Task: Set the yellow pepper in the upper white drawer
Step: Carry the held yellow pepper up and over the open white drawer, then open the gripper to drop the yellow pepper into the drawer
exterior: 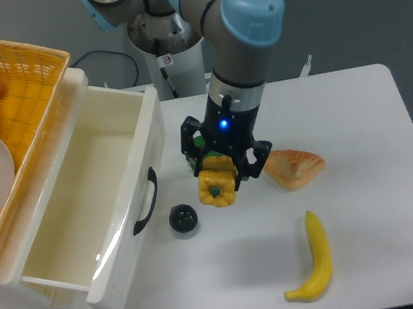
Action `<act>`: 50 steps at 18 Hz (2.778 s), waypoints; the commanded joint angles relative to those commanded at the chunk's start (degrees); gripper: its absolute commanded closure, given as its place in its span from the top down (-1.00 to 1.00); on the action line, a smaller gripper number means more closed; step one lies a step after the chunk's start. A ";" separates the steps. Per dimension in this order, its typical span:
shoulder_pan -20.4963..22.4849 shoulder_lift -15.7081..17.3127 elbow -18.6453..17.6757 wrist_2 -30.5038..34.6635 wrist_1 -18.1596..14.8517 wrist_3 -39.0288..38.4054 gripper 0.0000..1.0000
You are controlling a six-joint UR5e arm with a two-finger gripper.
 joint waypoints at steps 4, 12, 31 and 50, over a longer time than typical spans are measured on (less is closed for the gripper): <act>-0.09 1.93 -0.17 -3.01 -0.09 -6.26 -0.35; -2.46 6.41 -0.97 -5.12 -8.79 -7.50 -0.40; -8.61 5.80 -2.81 -4.32 -8.97 -6.97 -0.23; -8.44 5.19 -2.55 -2.65 -8.53 -1.54 1.00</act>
